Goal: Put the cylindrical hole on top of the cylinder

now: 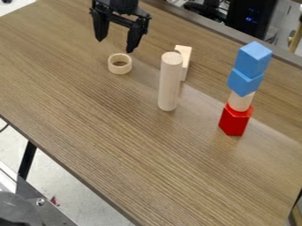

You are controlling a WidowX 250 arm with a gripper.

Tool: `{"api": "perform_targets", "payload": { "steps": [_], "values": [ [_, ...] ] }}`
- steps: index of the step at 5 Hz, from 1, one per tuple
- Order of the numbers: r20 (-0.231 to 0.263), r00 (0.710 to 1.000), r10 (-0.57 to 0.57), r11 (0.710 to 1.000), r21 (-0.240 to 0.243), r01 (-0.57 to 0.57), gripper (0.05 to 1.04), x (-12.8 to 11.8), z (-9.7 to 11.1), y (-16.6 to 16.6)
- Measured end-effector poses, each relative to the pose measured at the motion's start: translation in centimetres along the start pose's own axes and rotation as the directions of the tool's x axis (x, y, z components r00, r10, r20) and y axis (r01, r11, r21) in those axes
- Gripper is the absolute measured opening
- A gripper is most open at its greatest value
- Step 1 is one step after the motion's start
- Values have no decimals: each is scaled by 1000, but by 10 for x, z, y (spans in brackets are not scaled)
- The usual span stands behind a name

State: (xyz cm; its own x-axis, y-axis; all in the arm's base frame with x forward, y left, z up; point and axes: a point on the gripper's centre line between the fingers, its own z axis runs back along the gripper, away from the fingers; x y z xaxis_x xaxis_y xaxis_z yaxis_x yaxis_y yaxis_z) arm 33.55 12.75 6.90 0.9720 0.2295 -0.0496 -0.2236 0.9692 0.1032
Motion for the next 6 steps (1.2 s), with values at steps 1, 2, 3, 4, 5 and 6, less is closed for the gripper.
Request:
{"api": "perform_targets", "payload": {
  "steps": [1,2,3,4,5,6],
  "values": [
    [-32,999,-5,1000,-4,4,998,-2,-11,-2],
    [-91,996,-23,1000,-17,22,998,-3,-32,-7],
    [-118,992,-33,999,-13,31,998,0,-44,-10],
    [-115,993,-31,999,-11,30,998,4,-44,-10],
    [-109,993,-37,999,-12,35,948,10,-44,-10],
    [-108,994,-35,999,-13,34,772,15,-44,-9]
  ]
}}
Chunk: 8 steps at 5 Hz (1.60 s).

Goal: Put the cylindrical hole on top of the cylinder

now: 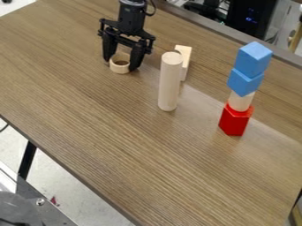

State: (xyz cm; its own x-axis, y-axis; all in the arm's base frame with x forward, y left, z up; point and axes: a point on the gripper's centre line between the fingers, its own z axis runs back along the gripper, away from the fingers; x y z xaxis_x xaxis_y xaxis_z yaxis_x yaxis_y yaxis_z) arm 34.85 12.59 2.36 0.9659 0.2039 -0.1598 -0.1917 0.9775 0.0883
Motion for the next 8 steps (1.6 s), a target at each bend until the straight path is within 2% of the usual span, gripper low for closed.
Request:
{"api": "perform_targets", "payload": {
  "steps": [1,2,4,5,6,8],
  "values": [
    [-25,1000,-17,1000,-3,17,771,-4,0,1],
    [-77,997,-31,1000,-3,31,771,-13,2,1],
    [-46,998,-35,999,-19,34,771,-46,72,5],
    [-25,998,-55,998,-17,55,771,-66,93,0],
    [-13,993,-116,993,-12,116,771,-78,104,-16],
    [-22,966,-256,966,12,257,771,-81,108,-60]
  ]
}}
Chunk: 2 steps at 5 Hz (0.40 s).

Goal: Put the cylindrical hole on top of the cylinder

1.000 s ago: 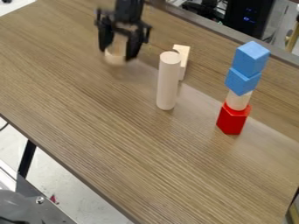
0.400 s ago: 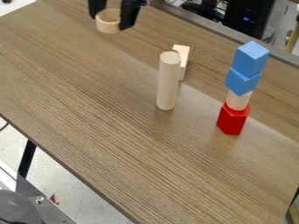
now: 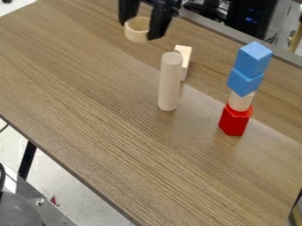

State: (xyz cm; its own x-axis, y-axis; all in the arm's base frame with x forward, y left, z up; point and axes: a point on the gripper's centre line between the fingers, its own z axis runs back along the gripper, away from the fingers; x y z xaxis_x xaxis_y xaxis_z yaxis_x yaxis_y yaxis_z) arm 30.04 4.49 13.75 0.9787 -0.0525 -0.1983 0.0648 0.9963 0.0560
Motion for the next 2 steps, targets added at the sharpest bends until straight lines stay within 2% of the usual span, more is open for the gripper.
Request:
{"api": "perform_targets", "payload": {
  "steps": [2],
  "values": [
    [-11,998,-65,998,20,65,771,6,-1,-26]
  ]
}}
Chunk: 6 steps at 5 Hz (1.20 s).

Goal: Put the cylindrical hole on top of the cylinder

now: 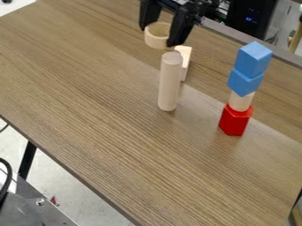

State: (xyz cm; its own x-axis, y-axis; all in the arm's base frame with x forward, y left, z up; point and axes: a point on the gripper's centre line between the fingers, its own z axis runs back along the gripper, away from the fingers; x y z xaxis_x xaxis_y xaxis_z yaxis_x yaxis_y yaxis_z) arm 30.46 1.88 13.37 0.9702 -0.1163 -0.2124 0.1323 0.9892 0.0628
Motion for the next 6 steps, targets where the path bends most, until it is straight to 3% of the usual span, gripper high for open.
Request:
{"api": "perform_targets", "payload": {
  "steps": [2,4,6],
  "values": [
    [-28,1000,-14,1000,9,14,771,8,-11,-6],
    [-11,1000,-22,999,47,23,771,15,-13,-14],
    [1,1000,-18,998,55,18,771,17,-16,-17]
  ]
}}
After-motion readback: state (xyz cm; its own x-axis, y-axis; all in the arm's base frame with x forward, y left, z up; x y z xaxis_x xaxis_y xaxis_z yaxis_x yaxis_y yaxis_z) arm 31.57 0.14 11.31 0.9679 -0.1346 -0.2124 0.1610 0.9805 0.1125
